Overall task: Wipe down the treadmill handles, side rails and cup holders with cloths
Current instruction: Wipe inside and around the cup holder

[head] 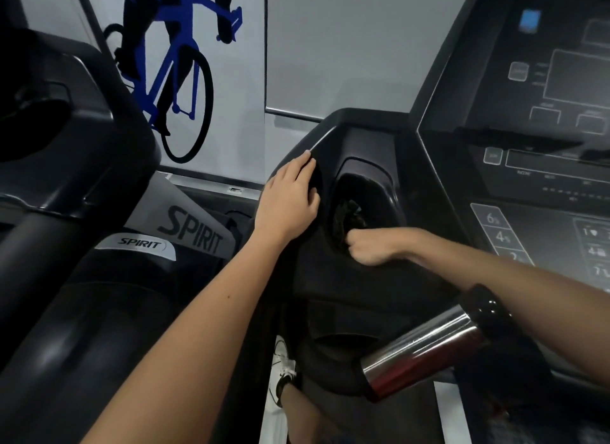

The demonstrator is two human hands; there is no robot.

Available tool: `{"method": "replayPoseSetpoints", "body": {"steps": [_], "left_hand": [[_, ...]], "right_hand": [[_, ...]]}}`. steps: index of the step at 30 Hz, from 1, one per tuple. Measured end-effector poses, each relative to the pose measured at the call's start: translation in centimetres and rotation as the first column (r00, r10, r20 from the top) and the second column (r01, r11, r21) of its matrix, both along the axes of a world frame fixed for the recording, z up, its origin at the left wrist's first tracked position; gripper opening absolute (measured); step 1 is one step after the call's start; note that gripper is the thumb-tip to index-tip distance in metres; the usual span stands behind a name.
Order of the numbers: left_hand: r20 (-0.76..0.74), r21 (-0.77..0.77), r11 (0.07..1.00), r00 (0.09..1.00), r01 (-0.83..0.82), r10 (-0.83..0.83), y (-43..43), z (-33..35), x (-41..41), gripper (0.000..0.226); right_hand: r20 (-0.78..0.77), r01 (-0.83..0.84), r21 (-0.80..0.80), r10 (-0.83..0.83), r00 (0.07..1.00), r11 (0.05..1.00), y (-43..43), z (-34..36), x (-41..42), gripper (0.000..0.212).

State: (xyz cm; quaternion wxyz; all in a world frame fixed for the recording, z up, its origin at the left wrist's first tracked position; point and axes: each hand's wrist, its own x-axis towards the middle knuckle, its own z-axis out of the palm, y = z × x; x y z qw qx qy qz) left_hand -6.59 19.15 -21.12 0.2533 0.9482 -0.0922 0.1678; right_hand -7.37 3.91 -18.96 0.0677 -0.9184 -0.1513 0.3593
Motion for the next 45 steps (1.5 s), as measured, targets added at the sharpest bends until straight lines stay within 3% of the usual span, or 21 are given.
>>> {"method": "replayPoseSetpoints", "body": {"steps": [5, 8, 17, 21, 24, 30, 33, 36, 39, 42, 45], "left_hand": [[0.015, -0.008, 1.000, 1.000, -0.008, 0.008, 0.0, 0.0, 0.0, 0.054], [0.007, -0.019, 1.000, 1.000, -0.008, 0.008, 0.0, -0.1, -0.1, 0.053], [-0.016, -0.057, 0.998, 1.000, -0.022, 0.022, 0.0, 0.2, -0.1, 0.054], [-0.012, -0.075, 0.997, 1.000, -0.025, 0.024, 0.0, 0.1, -0.1, 0.053], [-0.010, -0.076, 0.997, 1.000, -0.022, 0.021, 0.0, 0.2, -0.2, 0.052], [-0.019, -0.088, 0.996, 1.000, -0.014, 0.013, 0.1, 0.2, -0.1, 0.052], [-0.023, -0.090, 0.996, 1.000, -0.021, 0.019, 0.1, 0.2, -0.1, 0.053], [-0.020, -0.107, 0.994, 1.000, -0.020, 0.018, 0.1, 0.2, -0.1, 0.053], [-0.017, -0.113, 0.993, 1.000, -0.017, 0.015, 0.1, 0.2, -0.2, 0.053], [-0.010, -0.122, 0.992, 1.000, -0.010, 0.009, 0.2, 0.2, -0.1, 0.053], [-0.010, -0.123, 0.992, 1.000, -0.006, 0.005, 0.3, 0.1, 0.0, 0.053]], "right_hand": [[0.178, -0.236, -0.388, 0.323, 0.929, 0.891, 1.7, 0.9, -0.2, 0.038], [0.185, -0.285, -0.540, 0.442, 0.878, 0.792, 2.3, 0.8, 0.2, 0.040], [0.067, -0.275, -0.263, 0.302, 0.951, 0.925, 1.2, 1.5, 0.7, 0.030], [0.125, -0.305, -0.285, 0.351, 0.928, 0.909, 0.0, 1.3, -0.1, 0.037], [0.038, -0.225, -0.204, 0.237, 0.971, 0.953, 0.3, 0.6, -0.2, 0.035], [0.163, -0.360, -0.556, 0.523, 0.837, 0.749, 1.3, 0.2, 0.4, 0.038], [0.201, -0.342, -0.590, 0.544, 0.815, 0.731, 2.0, 0.4, 0.8, 0.037], [0.140, -0.301, -0.422, 0.390, 0.910, 0.855, 1.8, 1.1, 1.3, 0.040], [-0.007, -0.126, -0.004, 0.126, 0.992, 0.992, 1.0, 1.7, 1.6, 0.031], [-0.068, 0.177, 0.344, -0.164, 0.984, 0.922, 0.0, 0.6, 0.8, 0.023], [-0.101, 0.325, 0.581, -0.330, 0.939, 0.747, -0.7, -1.4, -0.1, 0.054]]}}
